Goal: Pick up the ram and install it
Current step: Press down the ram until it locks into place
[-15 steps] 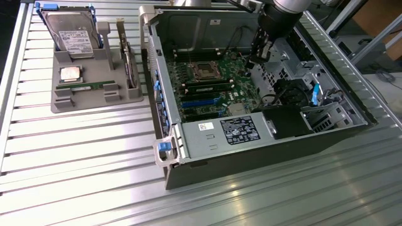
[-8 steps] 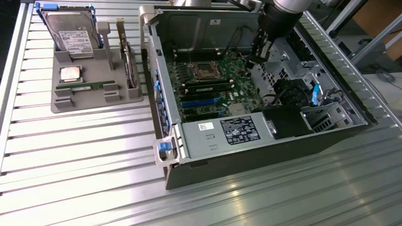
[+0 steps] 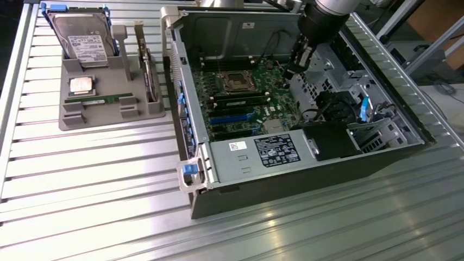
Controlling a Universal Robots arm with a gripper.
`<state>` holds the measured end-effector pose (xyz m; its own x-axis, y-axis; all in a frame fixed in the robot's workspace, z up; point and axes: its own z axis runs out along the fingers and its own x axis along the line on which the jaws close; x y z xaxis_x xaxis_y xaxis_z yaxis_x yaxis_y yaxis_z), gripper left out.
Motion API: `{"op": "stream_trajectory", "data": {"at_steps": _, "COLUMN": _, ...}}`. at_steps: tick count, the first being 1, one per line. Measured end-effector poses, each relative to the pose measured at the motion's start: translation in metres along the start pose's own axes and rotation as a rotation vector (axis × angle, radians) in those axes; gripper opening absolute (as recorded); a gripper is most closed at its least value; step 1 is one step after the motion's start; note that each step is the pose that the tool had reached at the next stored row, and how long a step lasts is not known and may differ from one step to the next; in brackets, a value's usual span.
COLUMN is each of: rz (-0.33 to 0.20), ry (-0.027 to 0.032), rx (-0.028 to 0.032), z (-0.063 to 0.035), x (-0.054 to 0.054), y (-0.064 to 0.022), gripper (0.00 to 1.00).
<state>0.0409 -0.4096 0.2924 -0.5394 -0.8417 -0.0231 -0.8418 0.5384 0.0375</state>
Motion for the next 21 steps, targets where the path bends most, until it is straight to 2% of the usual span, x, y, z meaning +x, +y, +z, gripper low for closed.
{"op": "stream_trajectory", "data": {"at_steps": 21, "rz": 0.176, "ry": -0.0067, "rx": 0.0041, "z": 0.0000, "x": 0.0000, "y": 0.0000, "gripper": 0.11}}
